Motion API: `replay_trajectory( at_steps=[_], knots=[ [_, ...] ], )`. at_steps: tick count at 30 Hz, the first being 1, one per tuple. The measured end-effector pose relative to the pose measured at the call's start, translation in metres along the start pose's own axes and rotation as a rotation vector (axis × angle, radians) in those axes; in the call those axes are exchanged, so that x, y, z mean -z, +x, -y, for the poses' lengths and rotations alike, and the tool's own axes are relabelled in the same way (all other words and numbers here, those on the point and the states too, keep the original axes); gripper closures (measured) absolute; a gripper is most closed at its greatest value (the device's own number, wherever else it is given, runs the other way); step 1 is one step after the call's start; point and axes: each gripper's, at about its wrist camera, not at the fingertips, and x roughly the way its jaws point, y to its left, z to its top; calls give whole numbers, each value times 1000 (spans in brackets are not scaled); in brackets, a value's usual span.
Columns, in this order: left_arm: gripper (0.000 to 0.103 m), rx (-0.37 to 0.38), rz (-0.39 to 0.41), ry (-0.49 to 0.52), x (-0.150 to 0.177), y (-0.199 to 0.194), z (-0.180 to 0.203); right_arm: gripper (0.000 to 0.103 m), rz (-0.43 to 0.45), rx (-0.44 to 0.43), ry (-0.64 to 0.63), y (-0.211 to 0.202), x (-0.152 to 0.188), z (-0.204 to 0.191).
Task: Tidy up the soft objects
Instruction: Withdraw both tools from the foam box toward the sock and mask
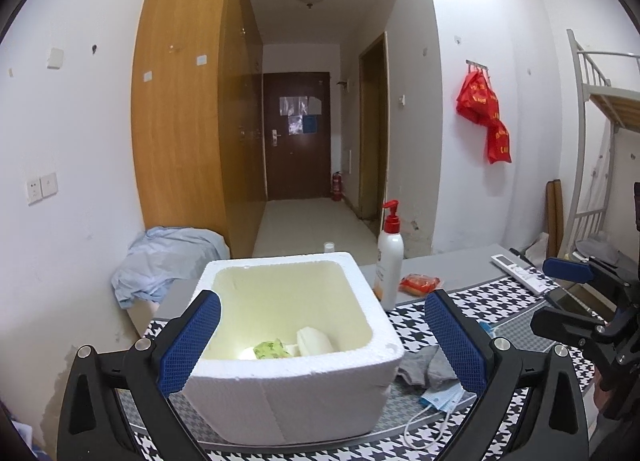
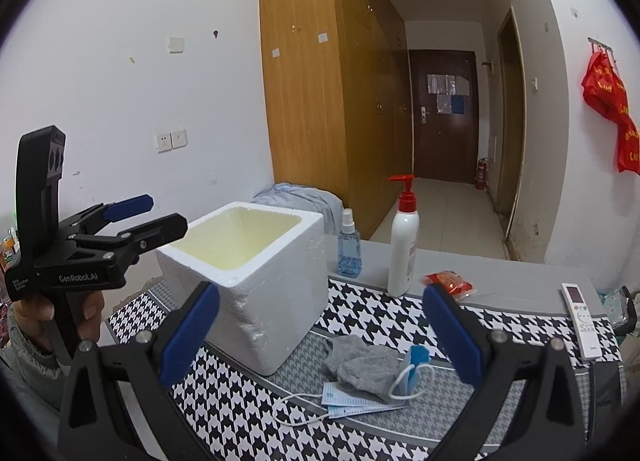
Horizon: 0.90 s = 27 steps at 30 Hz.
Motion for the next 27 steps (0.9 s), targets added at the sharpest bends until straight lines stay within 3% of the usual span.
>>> replay_trajectory(
  at_steps=[15,27],
  knots=[
    [1,57,26,-10,16,-24,13,0,18,6,-15,-17,7,-4],
    [1,72,43,-30,41,-27,22,0,15,66,-26,-25,22,-6]
  ],
)
